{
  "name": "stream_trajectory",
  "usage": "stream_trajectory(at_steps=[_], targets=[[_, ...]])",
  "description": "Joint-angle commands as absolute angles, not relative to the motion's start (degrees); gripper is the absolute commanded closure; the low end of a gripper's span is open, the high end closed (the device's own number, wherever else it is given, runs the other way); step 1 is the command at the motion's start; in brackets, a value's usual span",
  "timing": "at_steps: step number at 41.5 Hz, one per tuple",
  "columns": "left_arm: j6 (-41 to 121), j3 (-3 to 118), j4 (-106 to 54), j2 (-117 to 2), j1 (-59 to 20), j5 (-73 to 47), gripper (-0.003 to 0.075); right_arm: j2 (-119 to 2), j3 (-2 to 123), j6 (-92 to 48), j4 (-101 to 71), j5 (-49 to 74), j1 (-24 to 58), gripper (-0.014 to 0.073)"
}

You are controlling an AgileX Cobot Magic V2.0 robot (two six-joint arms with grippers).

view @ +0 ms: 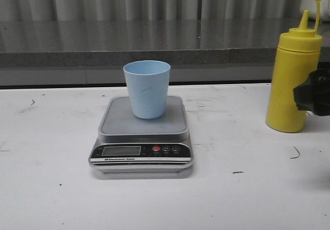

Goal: Pour seasoning into cup on scale with both arms
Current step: 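Move the right gripper to the yellow squeeze bottle and close on it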

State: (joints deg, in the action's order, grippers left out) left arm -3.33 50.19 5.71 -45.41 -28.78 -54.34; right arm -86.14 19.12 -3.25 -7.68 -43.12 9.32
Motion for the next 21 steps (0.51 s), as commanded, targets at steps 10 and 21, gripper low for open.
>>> stream_trajectory(at_steps=[10,21], targets=[[-3.6,51.6,5.9,-45.1,-29.0,-50.8,0.0314,-96.5,26.8,-0.6,-7.7,-60.2,9.3,-0.0006],[-3.6,51.6,5.9,-45.1,-29.0,-50.8,0.0314,-103.0,34.9,-0.6,-9.2,-60.6,9.3,-0.0006]])
